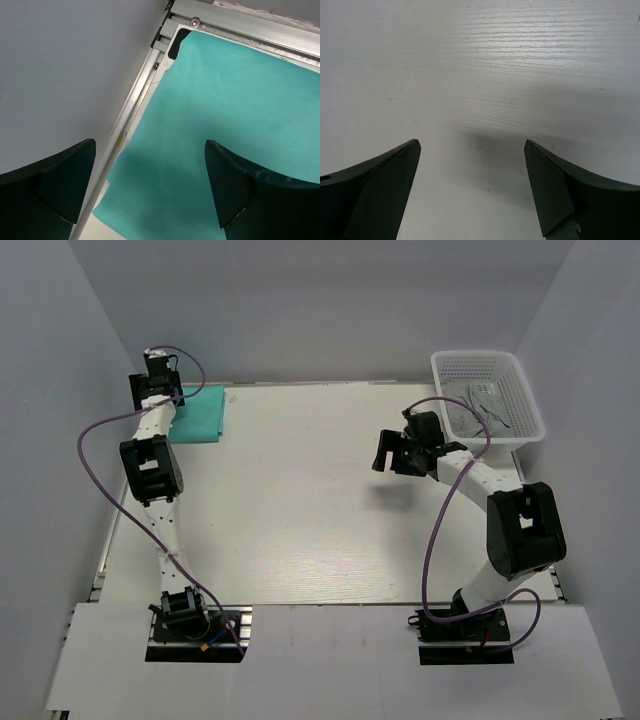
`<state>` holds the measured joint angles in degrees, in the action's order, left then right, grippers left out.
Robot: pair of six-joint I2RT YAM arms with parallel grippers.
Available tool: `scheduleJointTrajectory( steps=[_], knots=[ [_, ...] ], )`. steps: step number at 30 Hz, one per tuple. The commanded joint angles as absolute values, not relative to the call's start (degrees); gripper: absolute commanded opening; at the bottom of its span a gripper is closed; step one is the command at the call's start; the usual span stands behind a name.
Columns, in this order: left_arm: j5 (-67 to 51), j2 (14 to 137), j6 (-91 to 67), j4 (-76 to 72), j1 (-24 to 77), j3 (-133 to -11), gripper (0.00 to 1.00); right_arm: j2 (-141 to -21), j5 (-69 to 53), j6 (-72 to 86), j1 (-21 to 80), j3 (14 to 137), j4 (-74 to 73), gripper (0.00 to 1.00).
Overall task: Fold and stack the t-shirts
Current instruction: Put the neatly folded tshirt into the corner of the board with the left arm
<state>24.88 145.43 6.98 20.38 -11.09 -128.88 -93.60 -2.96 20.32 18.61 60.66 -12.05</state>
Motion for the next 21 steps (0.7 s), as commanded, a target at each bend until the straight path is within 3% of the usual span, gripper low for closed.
scheduleJointTrajectory(
  steps=[1, 4, 10, 14, 21],
  knots=[
    [25.49, 138.88, 3.97, 23.97, -11.16, -132.18, 1.00, -91.59, -3.08, 19.86, 18.37, 61.44, -11.17, 0.90],
    [23.31, 132.40, -1.22, 28.81, -10.02, -131.49, 1.00, -88.78, -3.78, 20.57, 18.37, 59.60, -8.53, 0.90],
    [14.90, 115.25, -11.06, 28.93, -5.63, -113.50, 1.00, -82.80, -4.22, 23.90, 18.37, 53.01, -2.99, 0.90],
    [8.18, 100.14, -18.00, 18.41, 3.04, -86.49, 1.00, -77.88, -7.29, 27.15, 18.54, 44.15, -0.79, 0.90],
    [5.19, 74.24, -27.41, 15.04, 15.18, -54.35, 1.00, -59.62, -6.94, 25.50, 18.46, 32.46, -1.83, 0.90]
  ],
)
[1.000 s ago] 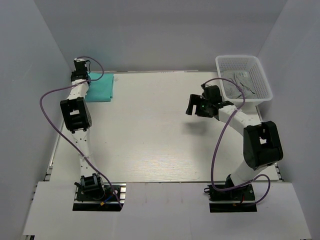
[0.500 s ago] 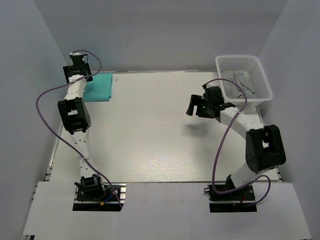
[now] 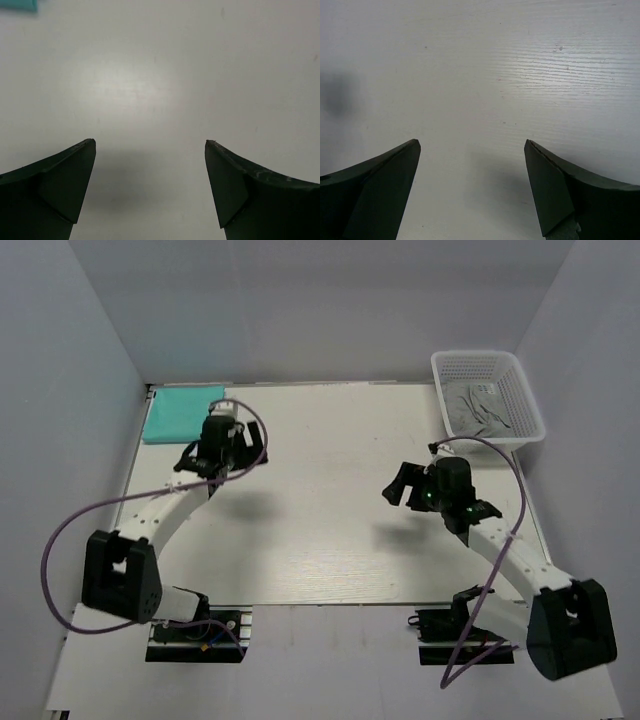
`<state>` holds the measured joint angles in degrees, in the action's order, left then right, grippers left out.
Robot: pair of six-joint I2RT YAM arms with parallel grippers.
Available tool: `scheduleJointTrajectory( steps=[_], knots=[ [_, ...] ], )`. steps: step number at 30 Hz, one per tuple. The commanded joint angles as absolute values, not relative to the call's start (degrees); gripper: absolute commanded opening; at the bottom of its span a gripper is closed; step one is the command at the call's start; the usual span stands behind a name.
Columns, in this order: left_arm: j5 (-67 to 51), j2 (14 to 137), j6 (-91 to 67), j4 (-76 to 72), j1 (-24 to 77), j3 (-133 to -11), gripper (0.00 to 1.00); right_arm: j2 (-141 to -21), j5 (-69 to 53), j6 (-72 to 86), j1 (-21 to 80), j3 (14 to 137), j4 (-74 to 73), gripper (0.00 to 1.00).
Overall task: Fold and stack the t-shirts
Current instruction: Put the neatly folded tshirt into the corner of the board with the left arm
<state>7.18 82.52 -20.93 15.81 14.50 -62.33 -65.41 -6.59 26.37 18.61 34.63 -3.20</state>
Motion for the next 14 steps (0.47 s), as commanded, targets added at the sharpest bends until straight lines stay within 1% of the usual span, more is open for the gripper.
scheduleJointTrajectory(
  steps=[1, 2, 3, 5, 7, 9, 14],
  knots=[
    [3.97, 71.05, -27.42, 14.07, 15.99, -48.92, 1.00, -56.98, -7.73, 24.88, 18.54, 31.39, -1.67, 0.90],
    [3.26, 64.66, -27.42, 13.54, 16.61, -46.87, 1.00, -55.65, -8.60, 24.18, 18.63, 30.42, -1.50, 0.90],
    [2.38, 61.73, -28.12, 13.54, 17.92, -43.45, 1.00, -51.72, -10.53, 24.17, 18.72, 27.02, -0.62, 0.90],
    [2.37, 56.71, -29.26, 13.01, 18.63, -40.62, 1.00, -49.67, -10.73, 24.78, 18.63, 23.06, 1.21, 0.90],
    [2.90, 52.06, -29.27, 13.01, 19.16, -37.63, 1.00, -47.04, -10.63, 25.75, 18.55, 22.07, 2.02, 0.90],
    [3.60, 51.33, -29.27, 15.28, 19.68, -37.10, 1.00, -46.32, -11.24, 26.10, 18.63, 22.24, 1.85, 0.90],
    [2.99, 50.80, -29.27, 15.29, 20.30, -36.47, 1.00, -46.67, -12.04, 26.46, 18.72, 22.76, 2.72, 0.90]
  ],
)
